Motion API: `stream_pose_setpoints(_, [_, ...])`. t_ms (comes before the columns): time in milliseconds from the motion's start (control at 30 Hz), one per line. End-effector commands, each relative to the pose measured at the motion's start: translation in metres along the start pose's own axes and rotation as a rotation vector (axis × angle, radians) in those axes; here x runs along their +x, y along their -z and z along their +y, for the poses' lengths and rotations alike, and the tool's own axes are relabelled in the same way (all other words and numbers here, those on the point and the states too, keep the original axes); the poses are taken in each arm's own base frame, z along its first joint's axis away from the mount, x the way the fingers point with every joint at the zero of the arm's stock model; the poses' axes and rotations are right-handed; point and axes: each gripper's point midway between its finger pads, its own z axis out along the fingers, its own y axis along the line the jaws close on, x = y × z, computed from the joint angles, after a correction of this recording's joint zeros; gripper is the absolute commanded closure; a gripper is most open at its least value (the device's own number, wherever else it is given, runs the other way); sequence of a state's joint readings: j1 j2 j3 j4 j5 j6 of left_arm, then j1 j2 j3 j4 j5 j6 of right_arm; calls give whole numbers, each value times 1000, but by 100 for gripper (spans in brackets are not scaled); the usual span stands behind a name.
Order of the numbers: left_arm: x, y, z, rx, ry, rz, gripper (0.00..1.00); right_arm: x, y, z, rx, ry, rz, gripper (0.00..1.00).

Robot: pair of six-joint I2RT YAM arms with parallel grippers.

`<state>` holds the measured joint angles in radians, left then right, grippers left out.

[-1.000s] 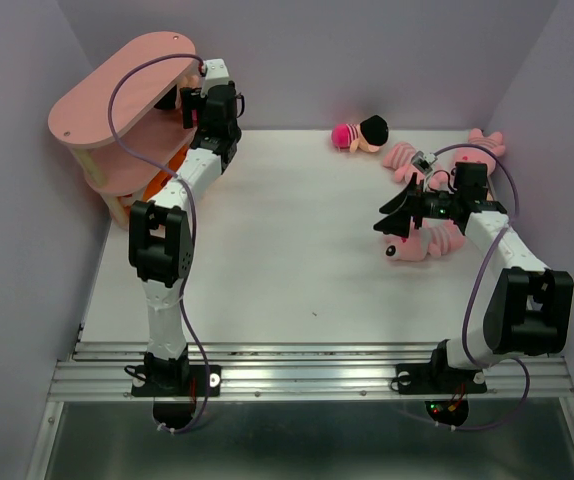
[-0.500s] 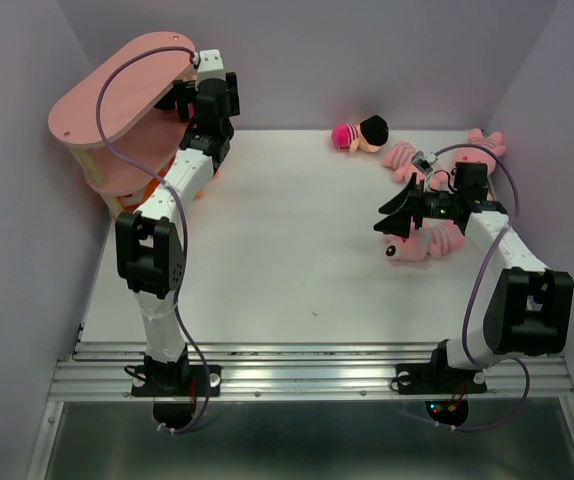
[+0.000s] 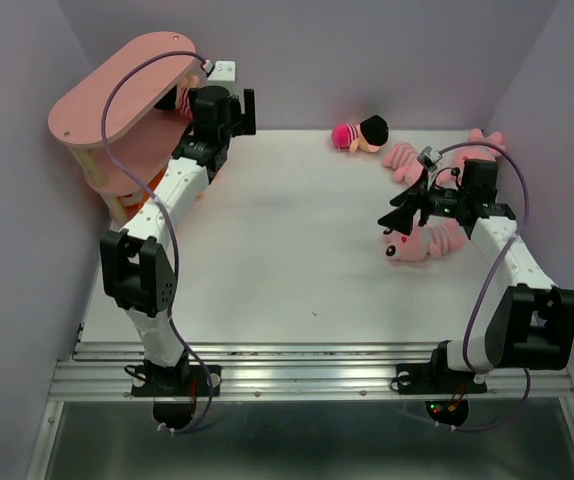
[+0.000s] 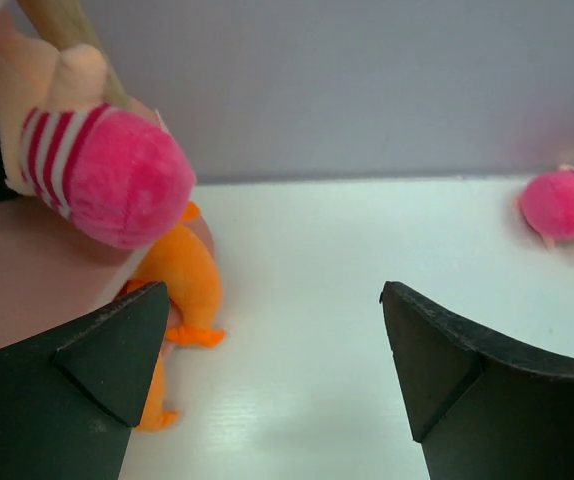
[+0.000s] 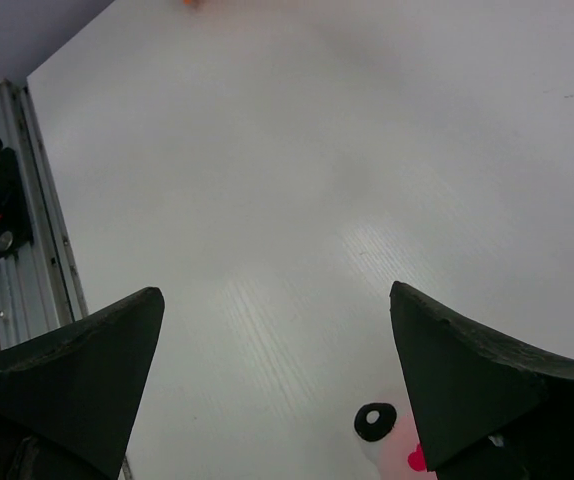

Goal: Place and organize the stuffed toys onto the shelf
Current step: Place the stuffed toy onto shelf, then grab a stuffed toy with the right arm

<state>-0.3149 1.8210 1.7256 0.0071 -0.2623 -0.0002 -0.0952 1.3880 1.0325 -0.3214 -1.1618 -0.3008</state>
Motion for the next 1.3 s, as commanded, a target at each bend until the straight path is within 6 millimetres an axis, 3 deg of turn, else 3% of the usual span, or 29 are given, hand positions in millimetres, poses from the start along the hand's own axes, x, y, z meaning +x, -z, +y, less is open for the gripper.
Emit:
stream_pose_setpoints(0, [-49,62,-14,150,22,-70,1,-12,10,-23,150,72,2,0])
stream_pose_setpoints(133, [-60,107,-15,239,4,-85,1,-24,15,-48,277,40,8,0])
stream_pose_setpoints(200, [-49,119,-16,270,-9,-64,1,-34,21,-61,360,34,4,0])
stream_pose_setpoints(233, [-60,138,-16,299,2,-98,1,-39,25,-73,428,27,-1,0])
stream_pose_setpoints(267, [-47,143,-17,319,1,-79,1,-49,29,-79,465,37,-16,0])
stream_pose_setpoints(433, [-31,185,-12,360,85,-78,1,-81,34,-110,596,-52,-92,0])
stream_pose_setpoints(467, [-23,198,-15,395,116,-73,1,-81,30,-121,601,-83,-96,0])
stream_pose_setpoints(533, [-14,210,-16,420,149,-68,1,-100,28,-130,614,-146,-151,0])
stream_pose_setpoints(600, [-4,226,-12,427,193,-72,1,-103,13,-147,626,-193,-158,0])
stream_pose_setpoints(633, [-1,236,-7,415,208,-87,1,-121,13,-154,663,-199,-192,0])
stream_pose_setpoints(667, [0,240,-5,411,230,-90,1,-116,4,-168,675,-227,-181,0])
stream_pose_setpoints(700, [0,245,-3,408,242,-96,1,-134,-2,-170,672,-216,-209,0])
stream_pose_setpoints(733, [1,254,0,408,254,-105,1,-127,-8,-189,698,-244,-199,0])
stream_pose_setpoints(767, [1,257,1,409,262,-108,1,-142,-11,-184,695,-223,-224,0])
stream_pose_setpoints(800, [2,261,1,410,278,-106,1,-131,-27,-199,695,-249,-198,0])
stream_pose_setpoints(833, [1,267,3,412,286,-114,1,-131,-28,-210,719,-257,-200,0])
stream_pose_setpoints(867, [8,267,4,403,291,-96,1,-148,-34,-212,715,-236,-221,0])
stream_pose_setpoints(900, [7,272,6,402,304,-100,1,-134,-44,-232,731,-266,-201,0])
stream_pose_setpoints(933, [13,270,6,397,309,-86,1,-135,-47,-240,731,-263,-204,0])
stream_pose_setpoints(967, [17,272,7,393,316,-82,1,-149,-52,-245,740,-236,-232,0])
stream_pose_setpoints(1000, [21,273,8,393,323,-76,1,-148,-55,-254,752,-235,-235,0])
stream_pose_setpoints(1033, [27,275,8,393,338,-70,1,-129,-64,-276,775,-263,-212,0])
stream_pose_setpoints(1067, [29,276,8,392,344,-69,1,-146,-64,-281,780,-240,-246,0])
stream_pose_setpoints(1100, [31,276,9,390,351,-68,1,-144,-67,-290,790,-243,-249,0])
stream_pose_setpoints(1133, [37,277,9,391,360,-61,1,-125,-76,-309,804,-263,-227,0])
stream_pose_setpoints(1167, [38,277,8,395,364,-63,1,-139,-81,-310,798,-237,-253,0])
stream_pose_setpoints(1200, [39,278,8,399,365,-63,1,-137,-83,-317,809,-237,-255,0])
stream_pose_setpoints(1233, [42,279,6,407,367,-56,1,-122,-90,-330,821,-254,-241,1])
stream_pose_setpoints(1267, [43,279,6,409,368,-52,1,-126,-91,-333,821,-247,-255,2])
